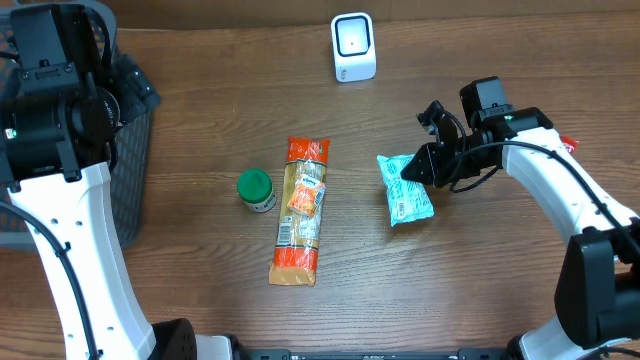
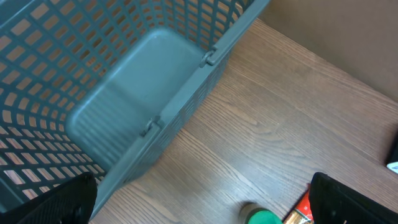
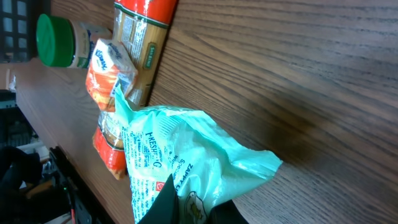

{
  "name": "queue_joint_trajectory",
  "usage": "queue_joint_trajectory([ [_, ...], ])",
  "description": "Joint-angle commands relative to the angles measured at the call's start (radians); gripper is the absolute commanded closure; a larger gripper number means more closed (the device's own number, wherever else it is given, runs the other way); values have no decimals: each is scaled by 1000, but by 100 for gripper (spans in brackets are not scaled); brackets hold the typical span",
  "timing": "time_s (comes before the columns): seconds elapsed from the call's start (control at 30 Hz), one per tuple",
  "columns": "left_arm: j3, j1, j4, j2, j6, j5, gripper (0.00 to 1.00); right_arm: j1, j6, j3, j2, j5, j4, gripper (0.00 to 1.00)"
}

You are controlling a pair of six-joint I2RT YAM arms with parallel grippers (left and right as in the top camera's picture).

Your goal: Scan the item barcode

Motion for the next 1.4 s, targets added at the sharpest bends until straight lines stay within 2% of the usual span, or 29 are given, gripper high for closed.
queue_joint_trajectory([
  [0.0,11,5,1,6,9,-13,0,-4,32,17,-15,-24,3,96],
  [0.6,11,5,1,6,9,-13,0,-4,53,16,-15,25,-30,96],
  [1.1,11,5,1,6,9,-13,0,-2,53,24,-15,45,16,96],
  [1.23,11,5,1,6,9,-13,1,-2,53,86,-20,110,-17,96],
  [1.37,11,5,1,6,9,-13,0,5,54,237,-22,168,-99,96],
])
